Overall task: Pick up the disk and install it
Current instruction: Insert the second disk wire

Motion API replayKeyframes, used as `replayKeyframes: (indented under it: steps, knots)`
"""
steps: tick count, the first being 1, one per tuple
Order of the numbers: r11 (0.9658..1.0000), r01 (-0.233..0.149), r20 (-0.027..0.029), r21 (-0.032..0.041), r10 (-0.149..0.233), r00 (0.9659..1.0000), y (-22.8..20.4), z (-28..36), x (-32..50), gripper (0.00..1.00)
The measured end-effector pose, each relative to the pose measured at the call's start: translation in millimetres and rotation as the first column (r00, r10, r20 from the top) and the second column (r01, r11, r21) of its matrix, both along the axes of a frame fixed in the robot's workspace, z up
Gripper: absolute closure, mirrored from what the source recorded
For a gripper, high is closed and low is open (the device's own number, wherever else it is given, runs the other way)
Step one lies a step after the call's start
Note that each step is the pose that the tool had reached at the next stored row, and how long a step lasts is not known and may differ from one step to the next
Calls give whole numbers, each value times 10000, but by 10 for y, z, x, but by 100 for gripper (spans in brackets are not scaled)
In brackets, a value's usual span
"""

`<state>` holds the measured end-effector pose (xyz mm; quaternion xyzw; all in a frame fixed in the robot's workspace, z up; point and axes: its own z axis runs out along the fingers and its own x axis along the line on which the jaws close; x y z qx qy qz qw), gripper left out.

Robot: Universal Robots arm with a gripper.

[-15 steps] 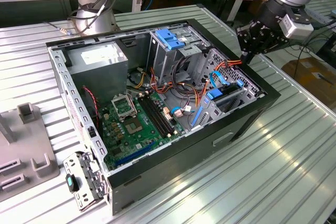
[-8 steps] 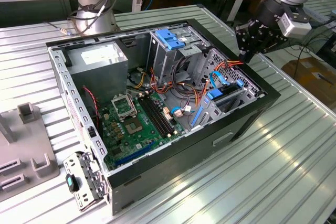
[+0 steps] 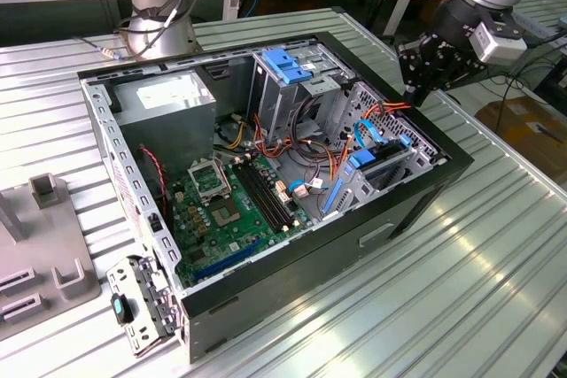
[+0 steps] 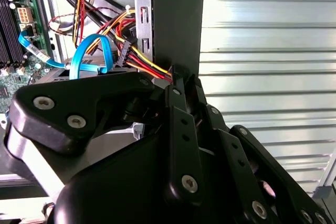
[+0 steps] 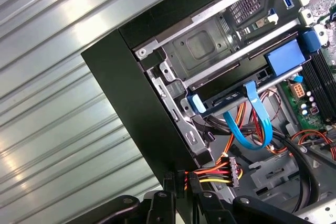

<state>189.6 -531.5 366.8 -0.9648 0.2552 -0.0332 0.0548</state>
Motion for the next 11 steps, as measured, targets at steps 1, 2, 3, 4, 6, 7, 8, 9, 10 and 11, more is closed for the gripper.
replayKeyframes:
  steps: [1,2,3,4,6,7,8,9,10,11]
  knots:
    - [10000,0,0,0,0,10000,0,0,0,76]
    - [10000,0,0,0,0,10000,-1,0,0,76]
    - [10000,0,0,0,0,10000,-1,0,0,76]
    - [10000,0,0,0,0,10000,-1,0,0,76]
    - [10000,0,0,0,0,10000,-2,0,0,76]
    - [10000,0,0,0,0,10000,-2,0,0,76]
    - [10000,0,0,0,0,10000,-2,0,0,76]
    - [10000,0,0,0,0,10000,-3,0,0,76]
    - [10000,0,0,0,0,10000,-3,0,0,78]
    - [10000,-1,0,0,1,10000,-3,0,0,84]
